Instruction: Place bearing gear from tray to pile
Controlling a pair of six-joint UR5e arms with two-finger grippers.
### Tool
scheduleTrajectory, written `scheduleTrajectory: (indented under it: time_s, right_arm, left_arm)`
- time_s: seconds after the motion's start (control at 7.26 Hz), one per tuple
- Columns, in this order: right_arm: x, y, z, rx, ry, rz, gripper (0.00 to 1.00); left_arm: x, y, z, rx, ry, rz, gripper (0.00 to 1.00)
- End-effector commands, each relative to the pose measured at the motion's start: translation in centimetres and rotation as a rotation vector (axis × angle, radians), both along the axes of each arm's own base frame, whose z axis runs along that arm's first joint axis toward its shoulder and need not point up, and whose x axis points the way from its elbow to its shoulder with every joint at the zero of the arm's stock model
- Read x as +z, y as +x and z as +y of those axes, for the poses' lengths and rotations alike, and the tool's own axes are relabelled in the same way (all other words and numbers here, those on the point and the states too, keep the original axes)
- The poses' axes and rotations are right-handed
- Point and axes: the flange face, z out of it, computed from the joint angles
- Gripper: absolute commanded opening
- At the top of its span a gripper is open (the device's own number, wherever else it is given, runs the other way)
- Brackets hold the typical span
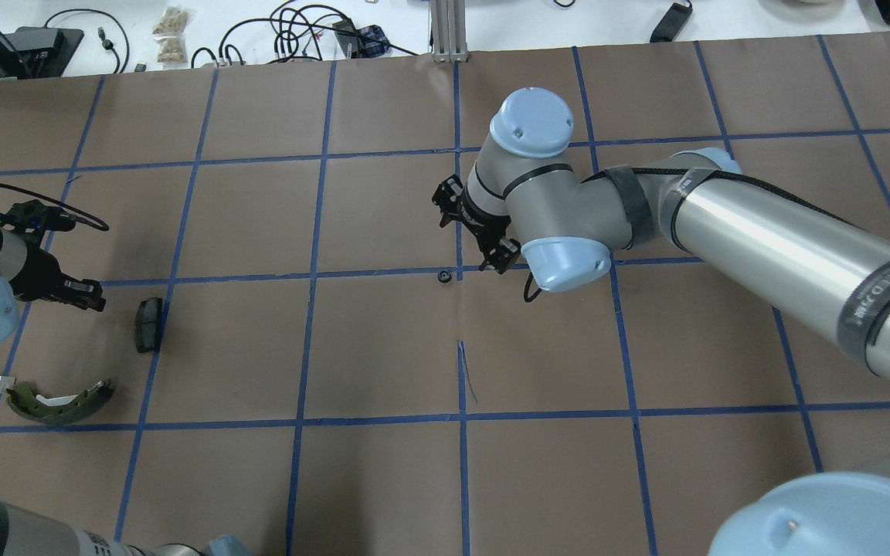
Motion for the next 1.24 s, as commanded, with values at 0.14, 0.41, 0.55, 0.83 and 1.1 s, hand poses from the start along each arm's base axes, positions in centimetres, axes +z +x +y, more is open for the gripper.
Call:
scheduleTrajectory:
  time_s: [0.14,0.41,0.55,0.83,1.1]
  right_arm:
    - [19.3,-12.3,-2.5,0.331,-0.022,0.146,1.0]
    - [26.8,-14.9,-0.5,0.505,-0.097,0.198,1.0]
    - [27.4,-16.3,0.2,0.575,-0.093,0.289,1.0]
    - [22.9,-16.2,2.4,0.637,-0.022,0.267,1.0]
    - [24.3,-16.3,3.5,0.668,-0.055,0.297,1.0]
  left_arm:
    - [2.1,-1.6,-1.4,-0.012,-0.052,0.011,1.0]
    - [5.8,-11.5,-5.2,-0.04,-0.113,-0.013,1.0]
    - [5.7,-17.4,-6.3,0.002,-0.107,-0.003,1.0]
    - [5.5,-31.0,-6.1,0.135,-0.079,0.041,1.0]
    - [6.6,-41.7,-5.9,0.183,-0.086,0.082,1.0]
